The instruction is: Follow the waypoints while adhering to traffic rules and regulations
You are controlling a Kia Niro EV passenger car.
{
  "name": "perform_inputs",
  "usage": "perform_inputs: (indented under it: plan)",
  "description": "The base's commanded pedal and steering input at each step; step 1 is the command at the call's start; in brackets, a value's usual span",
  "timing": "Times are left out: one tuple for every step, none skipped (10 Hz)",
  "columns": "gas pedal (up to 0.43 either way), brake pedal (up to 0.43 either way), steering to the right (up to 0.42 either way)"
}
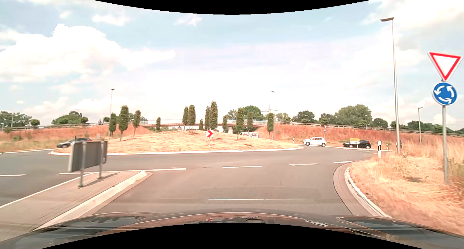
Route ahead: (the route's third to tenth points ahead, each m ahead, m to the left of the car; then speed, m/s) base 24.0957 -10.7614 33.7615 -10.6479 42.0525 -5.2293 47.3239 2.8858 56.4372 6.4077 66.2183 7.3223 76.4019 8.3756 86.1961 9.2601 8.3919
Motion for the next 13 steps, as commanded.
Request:
perform_inputs:
  plan:
    - [0.118, 0.0, 0.15]
    - [0.118, 0.0, 0.159]
    - [0.118, 0.0, 0.167]
    - [0.118, 0.0, 0.175]
    - [0.118, 0.0, 0.183]
    - [0.118, 0.0, 0.187]
    - [0.118, 0.0, 0.189]
    - [0.118, 0.0, 0.19]
    - [0.118, 0.0, 0.191]
    - [0.118, 0.0, 0.191]
    - [0.118, 0.0, 0.19]
    - [0.118, 0.0, 0.182]
    - [0.118, 0.0, 0.172]
